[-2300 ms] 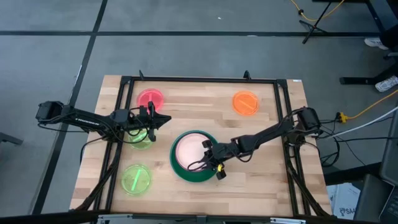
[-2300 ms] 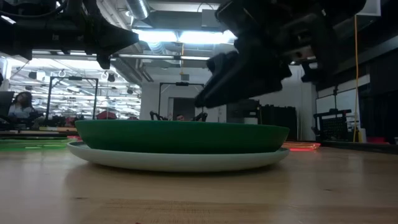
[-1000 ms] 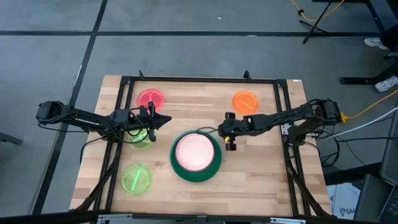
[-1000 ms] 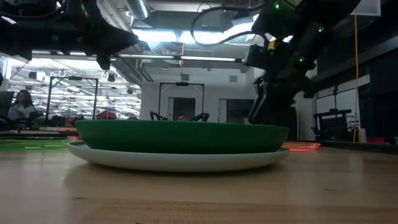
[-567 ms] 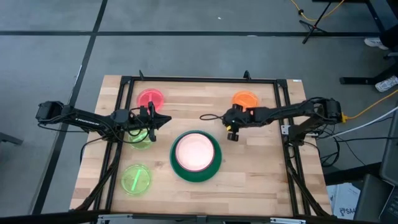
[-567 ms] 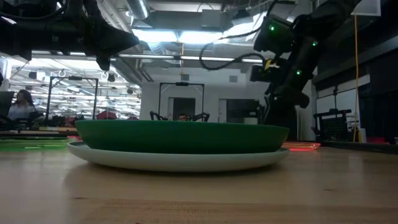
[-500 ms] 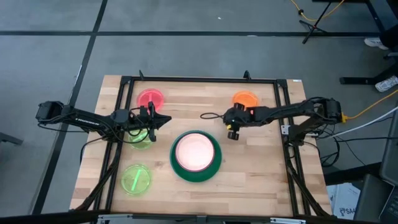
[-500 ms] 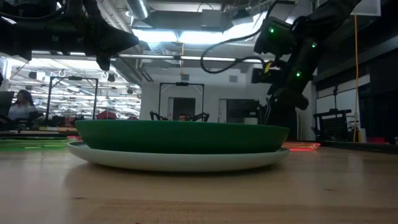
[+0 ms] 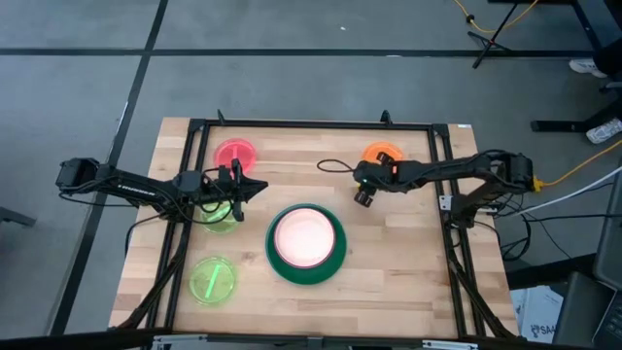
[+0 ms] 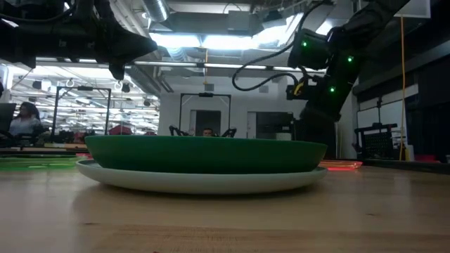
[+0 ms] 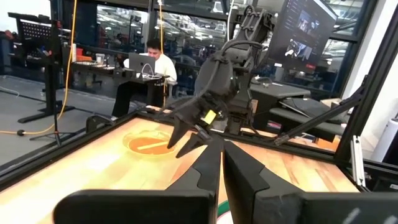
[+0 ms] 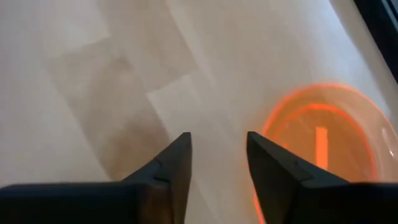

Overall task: Stack plastic plates
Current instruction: Stack the transparent orange plate on the stacked plates

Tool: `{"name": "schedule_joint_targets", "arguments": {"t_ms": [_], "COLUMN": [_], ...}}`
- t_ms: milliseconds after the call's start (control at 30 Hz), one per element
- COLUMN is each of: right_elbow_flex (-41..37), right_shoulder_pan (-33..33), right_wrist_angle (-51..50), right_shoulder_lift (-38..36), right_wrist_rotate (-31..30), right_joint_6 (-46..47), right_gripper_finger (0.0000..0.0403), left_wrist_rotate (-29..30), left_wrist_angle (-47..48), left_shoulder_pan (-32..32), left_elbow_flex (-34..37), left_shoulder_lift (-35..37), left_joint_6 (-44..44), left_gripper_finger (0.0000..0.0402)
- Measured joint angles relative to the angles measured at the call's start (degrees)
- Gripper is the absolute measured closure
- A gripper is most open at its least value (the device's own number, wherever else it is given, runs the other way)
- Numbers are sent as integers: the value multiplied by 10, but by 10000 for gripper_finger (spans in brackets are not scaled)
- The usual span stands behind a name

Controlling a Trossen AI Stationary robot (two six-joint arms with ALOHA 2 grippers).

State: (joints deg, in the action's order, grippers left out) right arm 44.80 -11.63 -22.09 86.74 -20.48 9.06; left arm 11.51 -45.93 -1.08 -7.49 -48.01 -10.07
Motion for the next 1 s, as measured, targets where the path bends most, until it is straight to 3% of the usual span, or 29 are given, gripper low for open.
{"name": "schedule_joint_targets", "arguments": {"t_ms": [167,300,600,800,1000], "right_elbow_flex": [0,0,0,0,1], "right_shoulder_pan": [-34,-62,-88,-88,-93], "right_wrist_angle": [-27,-18,9,26,28], "right_shoulder_lift": [0,5,50,75,91], "right_wrist_rotate": [-1,2,25,-38,-38], "right_joint_6": [11,-1,-33,-35,-36], "right_gripper_finger": [210,197,220,239,259], "left_wrist_rotate": [5,13,14,13,13], "left_wrist_angle": [-2,-2,0,0,0], "left_shoulder_pan": [0,0,0,0,0], "left_elbow_flex": [0,0,0,0,0], "left_shoulder_lift": [0,0,0,0,0], "left_joint_6": [0,0,0,0,0], "left_gripper_finger": [390,390,390,390,390]}}
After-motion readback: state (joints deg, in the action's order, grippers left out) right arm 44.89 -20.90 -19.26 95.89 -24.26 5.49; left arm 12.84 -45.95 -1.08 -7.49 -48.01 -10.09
